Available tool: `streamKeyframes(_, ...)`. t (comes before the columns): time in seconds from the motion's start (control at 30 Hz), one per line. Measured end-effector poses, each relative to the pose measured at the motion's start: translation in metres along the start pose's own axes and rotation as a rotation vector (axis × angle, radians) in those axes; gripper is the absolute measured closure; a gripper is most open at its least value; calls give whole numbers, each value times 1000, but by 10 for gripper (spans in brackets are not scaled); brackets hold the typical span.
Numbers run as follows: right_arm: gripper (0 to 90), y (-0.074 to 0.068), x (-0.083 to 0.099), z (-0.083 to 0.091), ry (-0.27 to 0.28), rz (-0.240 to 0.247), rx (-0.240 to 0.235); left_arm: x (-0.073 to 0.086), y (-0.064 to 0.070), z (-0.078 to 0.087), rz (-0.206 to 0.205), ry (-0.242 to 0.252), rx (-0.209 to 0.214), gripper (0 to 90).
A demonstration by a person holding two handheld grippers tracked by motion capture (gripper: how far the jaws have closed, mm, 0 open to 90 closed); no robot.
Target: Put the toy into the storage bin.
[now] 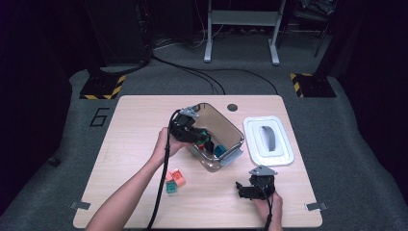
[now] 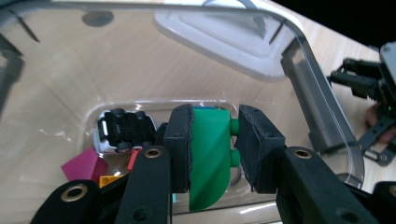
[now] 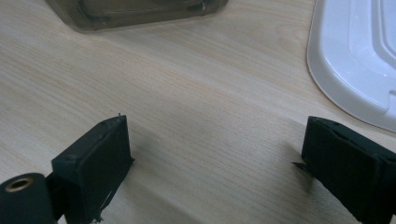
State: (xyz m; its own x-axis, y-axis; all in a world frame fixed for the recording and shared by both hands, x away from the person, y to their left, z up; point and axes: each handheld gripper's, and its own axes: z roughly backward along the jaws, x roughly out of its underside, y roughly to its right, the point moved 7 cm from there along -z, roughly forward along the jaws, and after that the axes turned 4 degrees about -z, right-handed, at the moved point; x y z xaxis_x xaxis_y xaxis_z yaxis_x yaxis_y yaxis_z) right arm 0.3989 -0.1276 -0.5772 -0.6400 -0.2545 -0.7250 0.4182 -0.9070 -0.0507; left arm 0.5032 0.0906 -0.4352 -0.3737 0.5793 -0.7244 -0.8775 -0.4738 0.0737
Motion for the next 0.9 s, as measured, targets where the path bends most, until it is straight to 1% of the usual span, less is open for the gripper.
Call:
streamKeyframes(0.03,72,0,0,0,0,0,0,1,1,0,-8,-13,4,663)
streamKeyframes(0.07,72,0,0,0,2,-4,1,1,1,-1,-11,-13,8,662)
streamKeyframes(0.1,72,0,0,0,0,2,0,1,2,-1,-12,-17,16,662)
streamKeyframes(0.13,72,0,0,0,3,-7,2,1,2,-1,-15,-19,14,661)
streamKeyframes(0.2,72,0,0,0,0,1,0,1,2,-2,-16,-21,20,661)
streamKeyframes(0.33,72,0,0,0,0,0,1,3,2,-4,-21,-41,30,669)
streamKeyframes(0.37,72,-1,0,0,4,-10,2,3,2,-4,-21,-43,35,667)
streamKeyframes(0.47,72,-1,0,0,3,-9,2,5,2,-5,-11,-50,55,642)
streamKeyframes(0.53,72,0,0,0,5,-2,2,5,3,-3,-5,-34,61,617)
streamKeyframes(0.6,72,0,0,0,3,-4,2,6,5,3,-9,-26,53,562)
streamKeyframes(0.63,72,-1,0,0,4,-11,2,7,6,6,-10,-17,46,546)
streamKeyframes(0.67,72,0,-1,0,5,-6,2,9,6,10,-14,-12,34,521)
streamKeyframes(0.77,72,0,-1,0,6,-6,3,15,8,26,-3,23,-2,407)
streamKeyframes(0.9,73,0,-1,0,5,-3,5,27,4,49,18,68,-56,295)
